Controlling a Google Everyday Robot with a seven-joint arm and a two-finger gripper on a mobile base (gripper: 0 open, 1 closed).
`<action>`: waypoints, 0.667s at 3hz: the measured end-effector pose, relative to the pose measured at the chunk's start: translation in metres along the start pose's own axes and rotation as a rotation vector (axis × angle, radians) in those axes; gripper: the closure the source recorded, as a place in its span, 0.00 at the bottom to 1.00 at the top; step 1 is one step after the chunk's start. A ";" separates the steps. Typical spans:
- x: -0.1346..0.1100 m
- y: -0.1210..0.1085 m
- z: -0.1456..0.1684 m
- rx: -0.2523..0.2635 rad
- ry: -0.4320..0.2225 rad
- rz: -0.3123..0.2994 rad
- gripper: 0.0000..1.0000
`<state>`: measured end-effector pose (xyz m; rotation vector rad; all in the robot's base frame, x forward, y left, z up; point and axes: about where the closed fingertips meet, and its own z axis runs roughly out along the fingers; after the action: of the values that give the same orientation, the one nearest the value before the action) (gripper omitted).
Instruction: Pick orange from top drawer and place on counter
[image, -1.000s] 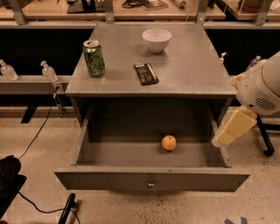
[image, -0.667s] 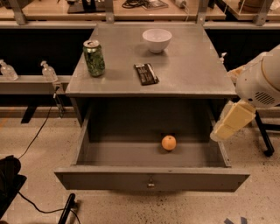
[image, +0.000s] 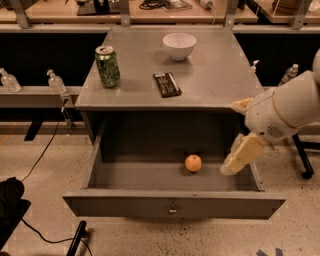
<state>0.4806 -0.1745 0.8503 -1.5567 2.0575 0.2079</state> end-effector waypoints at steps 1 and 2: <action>-0.022 0.004 0.070 -0.078 -0.242 -0.017 0.00; -0.027 0.007 0.111 -0.123 -0.366 0.011 0.00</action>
Offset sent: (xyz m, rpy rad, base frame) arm 0.0442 0.0918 -0.0937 0.4641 -0.0078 0.1614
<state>0.5158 -0.1014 0.7696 -1.4523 1.7922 0.5885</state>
